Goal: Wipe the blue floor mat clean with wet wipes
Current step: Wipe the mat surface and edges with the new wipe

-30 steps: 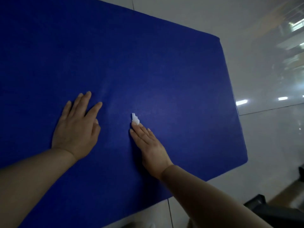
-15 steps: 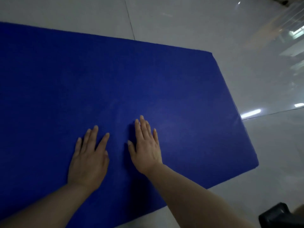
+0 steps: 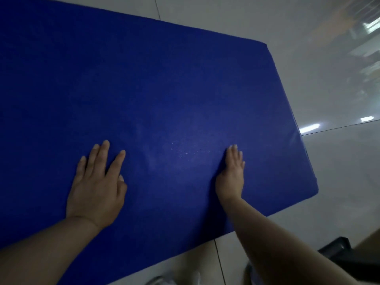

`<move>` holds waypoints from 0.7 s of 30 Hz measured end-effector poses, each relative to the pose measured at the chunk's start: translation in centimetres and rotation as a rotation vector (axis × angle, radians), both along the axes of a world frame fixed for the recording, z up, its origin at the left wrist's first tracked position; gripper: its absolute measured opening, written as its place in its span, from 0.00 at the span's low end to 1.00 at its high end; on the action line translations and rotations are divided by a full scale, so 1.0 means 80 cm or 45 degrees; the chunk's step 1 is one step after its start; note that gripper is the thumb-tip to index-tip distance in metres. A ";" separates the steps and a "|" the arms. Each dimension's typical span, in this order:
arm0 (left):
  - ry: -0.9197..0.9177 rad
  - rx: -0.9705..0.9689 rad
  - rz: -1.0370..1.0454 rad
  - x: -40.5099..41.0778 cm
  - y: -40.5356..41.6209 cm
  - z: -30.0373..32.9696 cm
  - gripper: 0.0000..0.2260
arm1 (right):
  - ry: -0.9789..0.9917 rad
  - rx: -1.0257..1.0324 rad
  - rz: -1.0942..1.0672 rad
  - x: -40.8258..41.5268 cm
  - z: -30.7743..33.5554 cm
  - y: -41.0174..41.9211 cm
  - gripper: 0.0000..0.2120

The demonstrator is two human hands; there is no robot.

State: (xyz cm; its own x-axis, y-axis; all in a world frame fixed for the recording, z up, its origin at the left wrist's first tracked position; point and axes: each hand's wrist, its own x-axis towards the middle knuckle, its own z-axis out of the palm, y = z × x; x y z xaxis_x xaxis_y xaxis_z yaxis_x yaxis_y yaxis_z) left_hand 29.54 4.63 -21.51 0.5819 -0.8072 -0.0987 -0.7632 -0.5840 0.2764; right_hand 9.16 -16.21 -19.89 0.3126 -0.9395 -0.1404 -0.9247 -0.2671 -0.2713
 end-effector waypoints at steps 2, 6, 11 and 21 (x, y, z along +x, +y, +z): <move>0.001 -0.001 0.001 0.000 -0.001 0.000 0.25 | -0.081 -0.027 0.396 0.027 -0.007 0.041 0.39; -0.023 0.009 -0.003 0.001 -0.001 0.001 0.26 | -0.092 0.113 1.217 0.039 -0.008 0.086 0.35; -0.009 0.009 0.010 -0.001 -0.001 0.001 0.26 | -0.040 0.002 0.780 -0.026 -0.003 0.006 0.41; 0.014 -0.016 0.015 -0.002 -0.002 0.001 0.26 | -0.075 -0.010 0.576 -0.051 -0.012 0.080 0.34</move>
